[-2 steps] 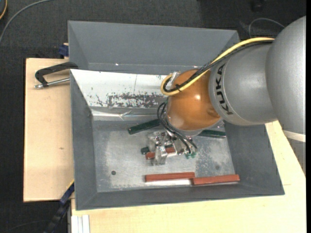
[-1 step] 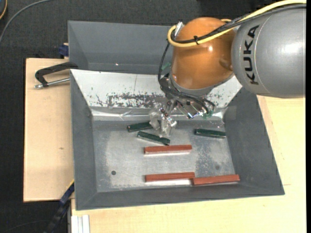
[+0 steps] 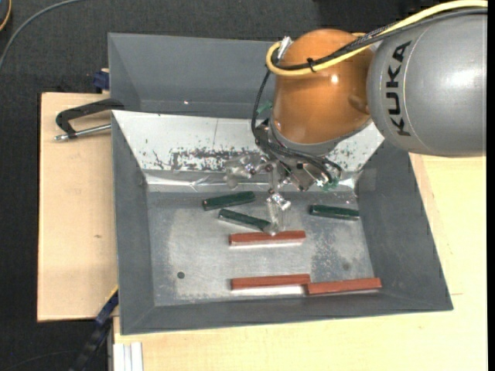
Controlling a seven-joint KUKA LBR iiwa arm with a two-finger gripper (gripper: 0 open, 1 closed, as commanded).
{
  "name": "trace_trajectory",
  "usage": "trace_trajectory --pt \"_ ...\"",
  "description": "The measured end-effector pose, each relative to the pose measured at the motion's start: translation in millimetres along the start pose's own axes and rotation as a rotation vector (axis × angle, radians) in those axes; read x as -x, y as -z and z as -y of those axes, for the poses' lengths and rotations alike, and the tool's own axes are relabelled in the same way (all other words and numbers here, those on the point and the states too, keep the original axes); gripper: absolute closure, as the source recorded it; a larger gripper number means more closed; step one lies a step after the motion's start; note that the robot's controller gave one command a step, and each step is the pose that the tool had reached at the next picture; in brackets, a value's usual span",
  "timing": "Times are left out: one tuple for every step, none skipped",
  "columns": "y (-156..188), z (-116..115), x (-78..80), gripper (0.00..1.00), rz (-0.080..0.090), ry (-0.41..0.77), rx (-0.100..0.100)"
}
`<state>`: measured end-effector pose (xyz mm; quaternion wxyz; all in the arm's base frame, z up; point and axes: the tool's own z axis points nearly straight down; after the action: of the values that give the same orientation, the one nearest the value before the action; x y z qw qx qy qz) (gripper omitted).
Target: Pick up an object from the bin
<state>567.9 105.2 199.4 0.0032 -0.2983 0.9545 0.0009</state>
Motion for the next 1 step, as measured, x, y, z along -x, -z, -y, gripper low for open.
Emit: trace_trajectory --pt "-92.4 42.3 -61.1 0.0 -0.012 0.122 0.004"
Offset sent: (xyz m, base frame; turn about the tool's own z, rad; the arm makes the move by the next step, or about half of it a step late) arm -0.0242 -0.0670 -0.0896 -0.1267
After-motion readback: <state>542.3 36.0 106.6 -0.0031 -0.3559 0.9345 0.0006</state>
